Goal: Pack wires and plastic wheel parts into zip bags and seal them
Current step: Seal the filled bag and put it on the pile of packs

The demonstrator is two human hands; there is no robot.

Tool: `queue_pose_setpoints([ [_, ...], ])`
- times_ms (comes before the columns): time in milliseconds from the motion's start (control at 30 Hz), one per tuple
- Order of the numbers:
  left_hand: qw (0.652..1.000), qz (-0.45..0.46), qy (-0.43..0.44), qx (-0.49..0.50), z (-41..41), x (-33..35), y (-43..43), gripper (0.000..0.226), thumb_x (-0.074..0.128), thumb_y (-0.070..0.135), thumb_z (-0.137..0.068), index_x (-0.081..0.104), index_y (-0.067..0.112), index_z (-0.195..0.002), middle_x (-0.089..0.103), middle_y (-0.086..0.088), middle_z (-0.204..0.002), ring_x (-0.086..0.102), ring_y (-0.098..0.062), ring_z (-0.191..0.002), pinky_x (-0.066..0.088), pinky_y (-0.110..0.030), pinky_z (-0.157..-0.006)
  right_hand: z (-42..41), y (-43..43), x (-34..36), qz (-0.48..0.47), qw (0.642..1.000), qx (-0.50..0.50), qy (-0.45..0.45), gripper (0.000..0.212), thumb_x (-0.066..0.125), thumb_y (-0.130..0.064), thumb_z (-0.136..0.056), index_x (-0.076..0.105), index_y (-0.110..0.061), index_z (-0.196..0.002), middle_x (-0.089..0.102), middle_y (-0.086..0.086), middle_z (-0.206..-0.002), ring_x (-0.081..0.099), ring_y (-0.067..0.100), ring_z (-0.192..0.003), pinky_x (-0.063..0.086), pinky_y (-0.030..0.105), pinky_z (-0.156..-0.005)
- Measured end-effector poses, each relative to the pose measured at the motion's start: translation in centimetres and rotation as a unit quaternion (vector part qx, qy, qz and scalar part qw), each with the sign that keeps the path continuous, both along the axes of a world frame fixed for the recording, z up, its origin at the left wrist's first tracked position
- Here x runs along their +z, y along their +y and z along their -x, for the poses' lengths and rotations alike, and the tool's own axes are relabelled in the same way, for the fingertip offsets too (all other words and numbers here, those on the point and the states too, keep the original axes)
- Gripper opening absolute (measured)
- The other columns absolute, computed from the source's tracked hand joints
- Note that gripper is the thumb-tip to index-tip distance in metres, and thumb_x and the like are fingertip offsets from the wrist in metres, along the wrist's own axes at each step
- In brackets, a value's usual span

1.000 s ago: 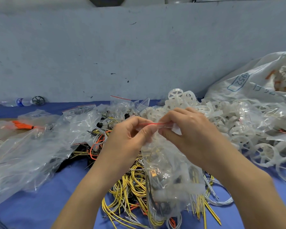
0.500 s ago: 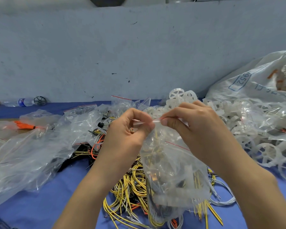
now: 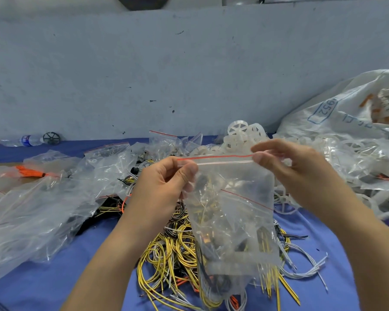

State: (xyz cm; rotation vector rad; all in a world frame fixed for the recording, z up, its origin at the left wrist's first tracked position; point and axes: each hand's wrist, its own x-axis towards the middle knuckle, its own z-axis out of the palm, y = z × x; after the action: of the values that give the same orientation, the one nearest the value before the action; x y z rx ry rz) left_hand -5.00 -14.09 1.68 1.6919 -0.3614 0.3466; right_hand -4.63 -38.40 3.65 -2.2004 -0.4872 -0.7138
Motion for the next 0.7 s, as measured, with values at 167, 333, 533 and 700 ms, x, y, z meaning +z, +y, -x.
queue_pose_setpoints([
  [167,1.000,0.008,0.010,0.000,-0.2,-0.2,0.1,0.018,0.063,0.041,-0.083,0.072,0.026,-0.085,0.073,-0.005,-0.084,0.068,-0.020,-0.074,0.059,-0.034,-0.071,-1.3,-1.8,-3.1,-0.274,0.945,0.092,0.152,0.033,0.063,-0.049,-0.079,0.078,-0.023,-0.092,0.075,0.009,-0.096,0.069,0.031,-0.097,0.055,0.039,-0.093],
  [333,1.000,0.018,0.013,-0.008,-0.3,-0.3,-0.2,0.017,0.063,0.038,-0.084,0.072,0.024,-0.084,0.073,-0.008,-0.084,0.067,-0.017,-0.072,0.058,-0.025,-0.066,-2.1,-0.1,-4.7,-0.373,0.895,0.123,0.210,0.027,0.068,-0.038,-0.080,0.079,-0.017,-0.091,0.076,0.011,-0.102,0.070,0.026,-0.095,0.058,0.034,-0.090],
  [533,1.000,0.015,-0.003,0.007,-0.3,-0.1,0.1,0.019,0.064,0.039,-0.084,0.071,0.021,-0.084,0.072,-0.008,-0.082,0.066,-0.015,-0.069,0.055,-0.018,-0.061,-1.9,0.6,-3.5,-0.470,0.852,0.145,0.178,0.019,0.072,-0.036,-0.075,0.079,-0.019,-0.080,0.072,0.002,-0.080,0.068,0.014,-0.068,0.059,0.027,-0.065],
  [700,1.000,0.004,0.008,0.020,-0.4,-0.1,0.7,0.020,0.064,0.038,-0.081,0.071,0.022,-0.090,0.074,-0.002,-0.086,0.070,-0.020,-0.077,0.059,-0.030,-0.070,-1.4,0.9,-2.7,-0.492,0.840,0.161,0.161,0.023,0.076,-0.036,-0.068,0.080,-0.016,-0.079,0.071,0.001,-0.074,0.065,0.011,-0.060,0.057,0.023,-0.059],
])
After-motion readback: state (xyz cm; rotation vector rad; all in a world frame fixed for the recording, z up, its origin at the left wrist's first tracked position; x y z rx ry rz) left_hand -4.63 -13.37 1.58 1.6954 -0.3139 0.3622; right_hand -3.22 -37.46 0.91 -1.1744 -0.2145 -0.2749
